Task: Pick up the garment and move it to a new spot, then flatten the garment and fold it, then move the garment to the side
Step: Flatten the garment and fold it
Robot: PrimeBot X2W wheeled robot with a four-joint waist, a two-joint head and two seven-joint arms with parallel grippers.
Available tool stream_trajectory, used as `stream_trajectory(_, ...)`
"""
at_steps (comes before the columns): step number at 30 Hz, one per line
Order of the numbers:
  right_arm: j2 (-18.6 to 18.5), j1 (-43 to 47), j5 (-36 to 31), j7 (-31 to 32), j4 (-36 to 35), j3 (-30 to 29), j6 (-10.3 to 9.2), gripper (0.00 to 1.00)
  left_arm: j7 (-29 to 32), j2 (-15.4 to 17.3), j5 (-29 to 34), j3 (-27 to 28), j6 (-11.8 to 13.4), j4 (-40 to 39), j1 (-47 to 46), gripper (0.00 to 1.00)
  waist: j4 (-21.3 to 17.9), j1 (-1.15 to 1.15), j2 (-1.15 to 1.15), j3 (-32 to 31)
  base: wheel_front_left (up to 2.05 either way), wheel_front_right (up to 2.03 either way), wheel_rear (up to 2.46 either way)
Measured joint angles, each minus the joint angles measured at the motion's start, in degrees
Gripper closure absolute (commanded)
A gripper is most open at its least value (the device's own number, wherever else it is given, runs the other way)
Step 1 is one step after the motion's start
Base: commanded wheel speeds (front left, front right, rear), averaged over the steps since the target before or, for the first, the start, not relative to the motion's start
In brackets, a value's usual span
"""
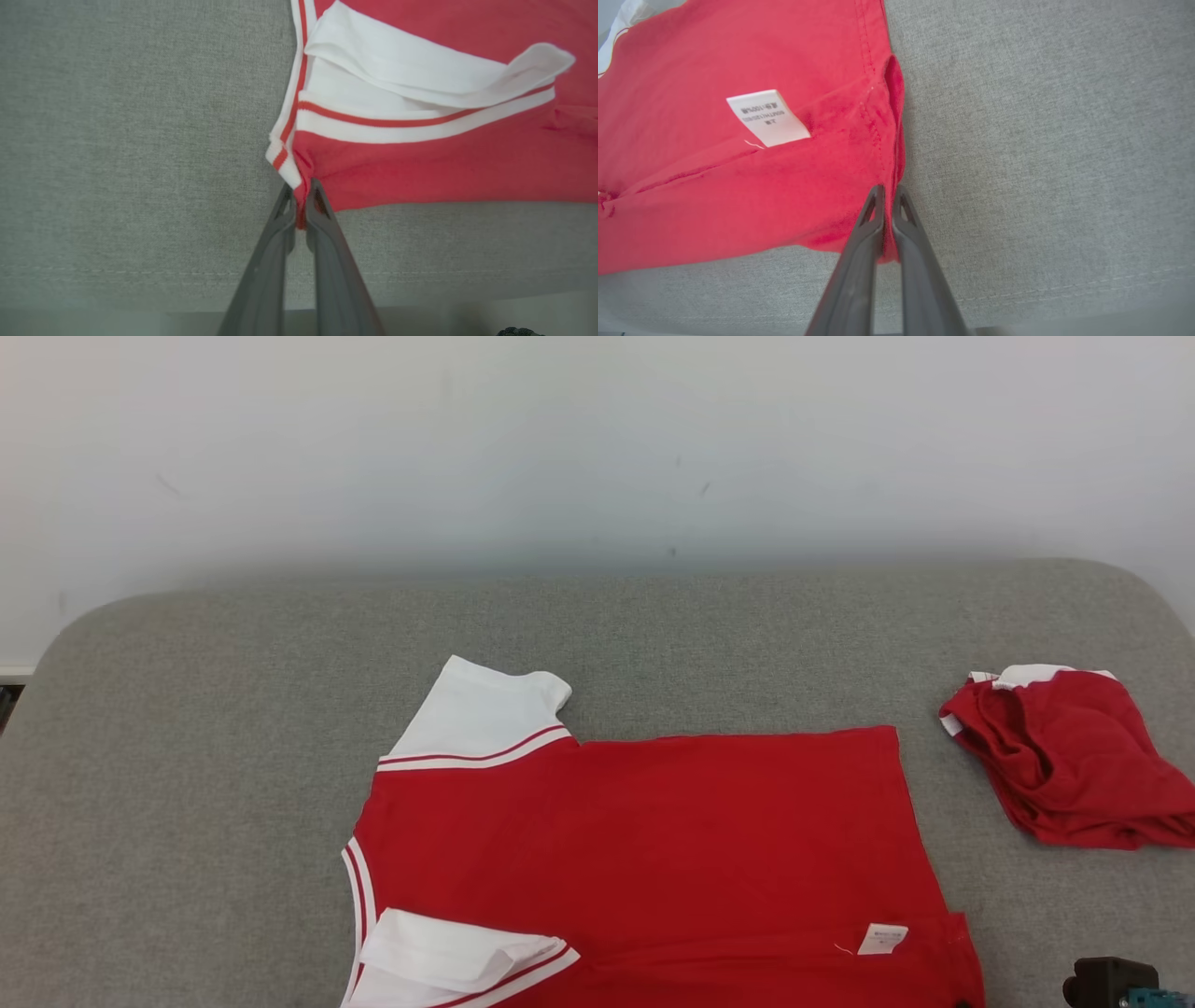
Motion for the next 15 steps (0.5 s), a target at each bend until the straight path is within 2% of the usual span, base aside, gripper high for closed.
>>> stream_trajectory(3,0.0,0.53,0.08,1.3,-1.21,-0.27,-0.64,1.0,1.55,0.36,-0.09,0.13,0.14,-1.56,0.7,1.0,-0.12,0.0,0.0,0.14,0.0,0.0,0.0)
stream_trajectory(4,-0.01,0.53,0.08,1.74,-1.74,-0.3,-0.8,1.0,2.03,0.42,-0.16,0.11,0.15,-1.89,0.7,0.92,-0.18,0.0,0.0,0.2,0.0,0.0,0.0)
stream_trajectory(5,-0.01,0.54,0.08,1.82,-2.14,-0.33,-1.12,1.0,2.36,0.37,-0.25,0.15,0.38,-2.3,0.7,0.63,-0.23,0.0,0.0,0.27,0.0,0.0,0.0)
stream_trajectory(6,-0.01,0.55,0.08,2.3,-2.43,-0.35,-1.19,0.01,2.61,0.4,-0.29,0.14,0.43,-2.8,0.7,0.17,-0.26,0.0,0.0,0.35,0.0,0.0,0.0)
stream_trajectory(7,0.0,0.59,0.09,2.57,-2.66,-0.37,-1.42,0.0,3.15,0.42,-0.29,0.05,0.42,-3.18,0.69,0.0,-0.3,0.0,0.0,0.44,0.0,0.0,0.0)
stream_trajectory(15,-0.42,1.83,-0.35,4.66,-4.7,-0.78,-2.59,0.0,5.63,0.49,-0.37,0.15,0.68,-6.17,0.69,0.0,-0.35,0.01,0.0,1.11,0.0,0.0,0.0)
